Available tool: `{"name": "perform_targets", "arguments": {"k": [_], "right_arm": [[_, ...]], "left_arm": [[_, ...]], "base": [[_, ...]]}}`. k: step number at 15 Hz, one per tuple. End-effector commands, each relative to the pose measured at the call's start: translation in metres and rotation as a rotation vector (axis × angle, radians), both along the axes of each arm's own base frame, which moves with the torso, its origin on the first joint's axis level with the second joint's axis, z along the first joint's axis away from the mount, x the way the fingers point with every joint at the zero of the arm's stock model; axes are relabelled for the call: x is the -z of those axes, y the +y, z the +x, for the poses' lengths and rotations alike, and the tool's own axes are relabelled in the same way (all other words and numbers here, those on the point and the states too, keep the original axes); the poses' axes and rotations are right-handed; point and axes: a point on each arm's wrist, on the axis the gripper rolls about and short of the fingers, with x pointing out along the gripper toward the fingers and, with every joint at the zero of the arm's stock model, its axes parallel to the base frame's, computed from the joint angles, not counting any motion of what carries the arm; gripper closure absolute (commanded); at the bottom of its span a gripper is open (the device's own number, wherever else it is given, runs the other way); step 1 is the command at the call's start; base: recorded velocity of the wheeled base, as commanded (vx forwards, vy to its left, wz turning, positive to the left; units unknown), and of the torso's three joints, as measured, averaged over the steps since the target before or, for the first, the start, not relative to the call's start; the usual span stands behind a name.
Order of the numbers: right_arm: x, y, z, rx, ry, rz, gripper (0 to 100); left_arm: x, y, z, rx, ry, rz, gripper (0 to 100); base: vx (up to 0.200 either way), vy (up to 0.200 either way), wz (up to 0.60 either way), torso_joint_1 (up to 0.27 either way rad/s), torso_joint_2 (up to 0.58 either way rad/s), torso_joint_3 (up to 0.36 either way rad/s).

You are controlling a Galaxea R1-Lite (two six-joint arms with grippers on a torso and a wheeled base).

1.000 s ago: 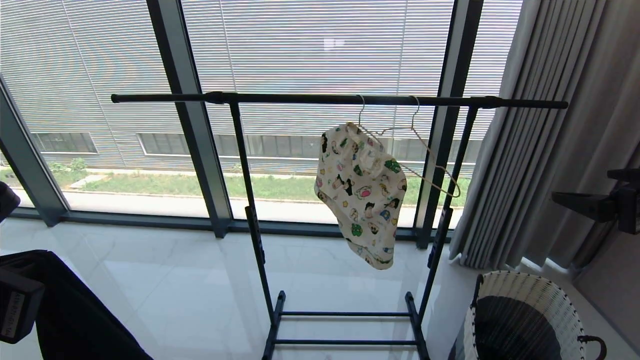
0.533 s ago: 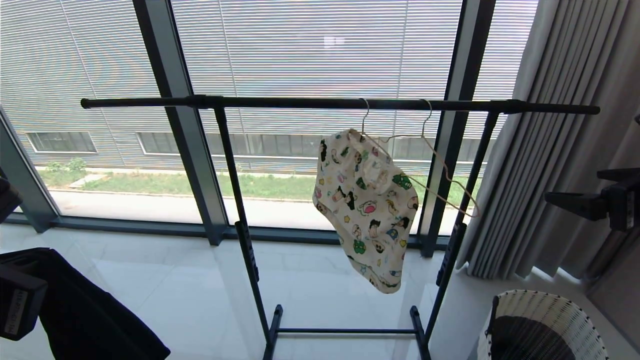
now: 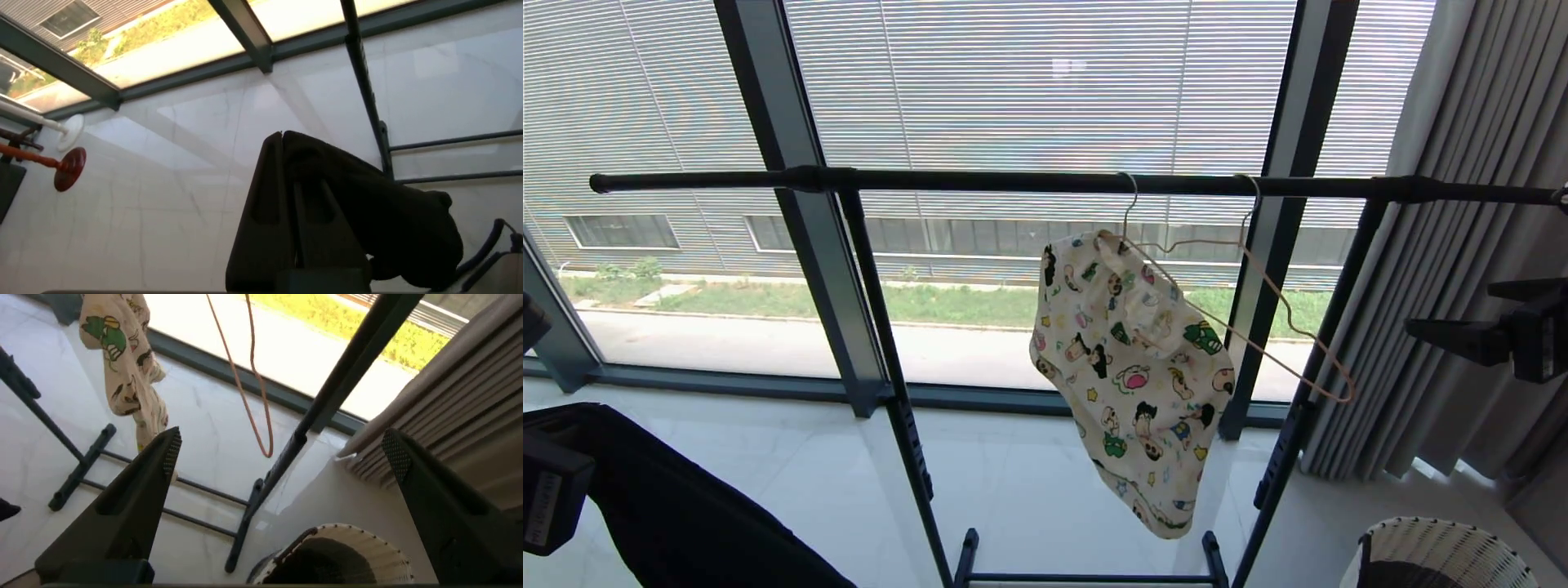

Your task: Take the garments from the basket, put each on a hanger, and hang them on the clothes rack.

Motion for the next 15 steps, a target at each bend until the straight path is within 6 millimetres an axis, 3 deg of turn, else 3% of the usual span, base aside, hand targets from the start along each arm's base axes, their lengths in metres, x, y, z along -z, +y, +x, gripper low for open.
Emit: {"name": "perform_targets", "arguments": {"k": [1, 4, 8, 12, 15], "right_arm": [[0.004, 0.001, 0.006, -0.004, 0.022, -0.002, 0], [0.015, 0.004, 0.020, -0.033, 0.078, 0.000, 0], [0.041, 0.011, 0.049, -0.141, 0.189, 0.024, 0], [0.070, 0.015, 0.091, -0.204, 0.210, 0.037, 0], [0.079, 0.011, 0.115, -0.237, 0.221, 0.042, 0]], "left_arm": [[0.000, 0.000, 0.001, 0.000, 0.002, 0.001, 100], [0.001, 0.000, 0.001, -0.001, 0.003, 0.000, 100], [-0.002, 0.000, 0.002, -0.002, -0.033, -0.010, 100], [-0.002, 0.000, 0.002, -0.011, -0.035, -0.005, 100], [-0.004, 0.002, -0.003, -0.019, -0.054, -0.006, 100]], "base": [[0.200, 0.000, 0.00, 0.002, 0.00, 0.007], [0.200, 0.000, 0.00, 0.004, 0.00, 0.004], [0.000, 0.000, 0.00, 0.000, 0.00, 0.000], [0.000, 0.000, 0.00, 0.000, 0.00, 0.000], [0.000, 0.000, 0.00, 0.000, 0.00, 0.000]]}}
